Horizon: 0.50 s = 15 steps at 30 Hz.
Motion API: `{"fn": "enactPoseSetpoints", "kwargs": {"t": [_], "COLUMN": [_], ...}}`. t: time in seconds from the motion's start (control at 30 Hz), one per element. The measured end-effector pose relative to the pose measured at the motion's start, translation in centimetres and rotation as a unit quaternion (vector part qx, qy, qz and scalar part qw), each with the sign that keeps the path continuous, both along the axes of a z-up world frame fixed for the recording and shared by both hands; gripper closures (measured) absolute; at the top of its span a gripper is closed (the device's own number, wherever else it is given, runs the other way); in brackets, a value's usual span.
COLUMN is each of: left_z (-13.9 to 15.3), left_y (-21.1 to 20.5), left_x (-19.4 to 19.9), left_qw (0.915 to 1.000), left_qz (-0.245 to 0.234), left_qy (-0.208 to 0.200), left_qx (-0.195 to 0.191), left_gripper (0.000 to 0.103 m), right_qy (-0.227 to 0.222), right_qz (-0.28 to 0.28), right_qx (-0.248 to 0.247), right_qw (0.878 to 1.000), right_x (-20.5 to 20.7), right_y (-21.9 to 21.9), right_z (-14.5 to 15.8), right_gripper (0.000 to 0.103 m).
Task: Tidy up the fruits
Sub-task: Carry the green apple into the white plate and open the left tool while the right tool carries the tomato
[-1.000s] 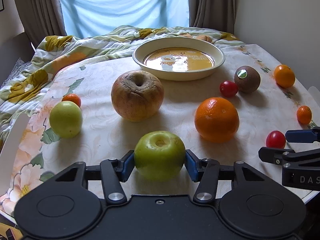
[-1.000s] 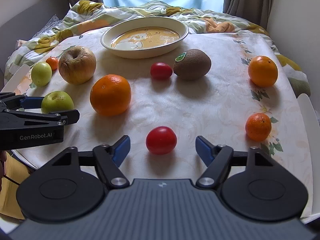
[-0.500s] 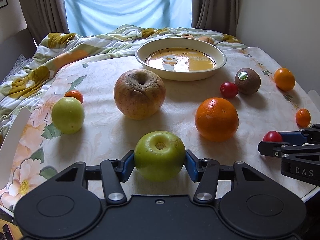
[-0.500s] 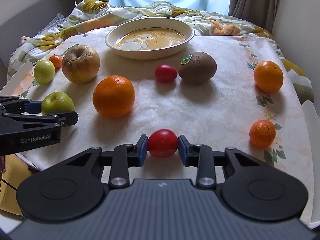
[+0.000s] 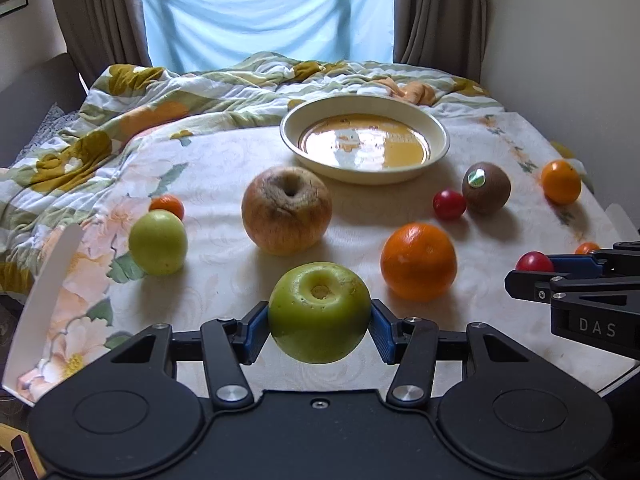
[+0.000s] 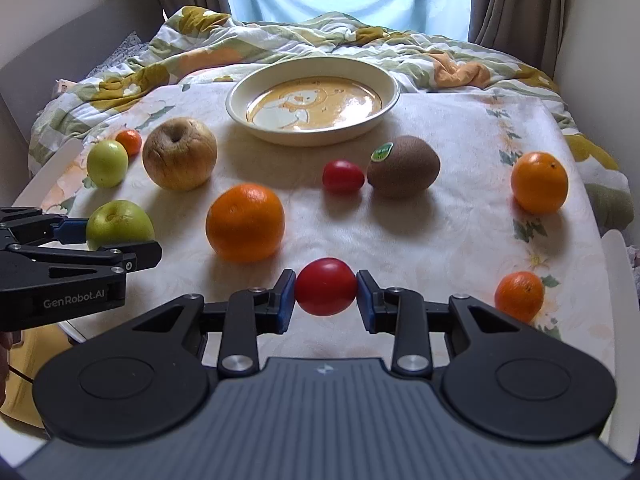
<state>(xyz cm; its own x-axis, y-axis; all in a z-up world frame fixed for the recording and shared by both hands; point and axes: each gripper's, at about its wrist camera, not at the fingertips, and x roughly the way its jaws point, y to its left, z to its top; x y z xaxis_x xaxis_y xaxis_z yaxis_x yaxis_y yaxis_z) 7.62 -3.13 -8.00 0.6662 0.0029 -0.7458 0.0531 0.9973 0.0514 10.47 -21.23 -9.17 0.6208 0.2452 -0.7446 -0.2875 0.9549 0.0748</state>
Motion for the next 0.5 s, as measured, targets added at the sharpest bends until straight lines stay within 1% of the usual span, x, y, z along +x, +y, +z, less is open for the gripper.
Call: {"fn": "enactPoseSetpoints", "kwargs": {"t": [0.17,0.3,0.4,0.5], "left_z": [3.0,5.6,7.4,8.9], "left_y": [-0.3,-0.4,-0.3,-0.2], "left_x": [0.0,0.6,1.6,3.1], "left_qw": [0.9998,0.9991,0.9986,0.9980], "left_qz": [0.013,0.021,0.025,0.026], "left_qy": [-0.016,-0.036,-0.046,-0.055], "left_qx": [0.005,0.011,0.007,0.015], "left_gripper": [0.046,0.046,0.046,0.046], "right_qy": [-0.006,-0.014,-0.014,-0.018], "right_qz": [0.010,0.017,0.020,0.028], "right_qx": [0.004,0.004,0.004,0.007], "right_qw": [1.000,1.000,1.000,0.999], "right_x": [0.3,1.0,2.0,3.4], "right_y": [-0.6,-1.3,-1.8,-2.4], "right_z": [2.5,5.0,7.0,9.1], "right_gripper": [0.055,0.055,0.055,0.055]}}
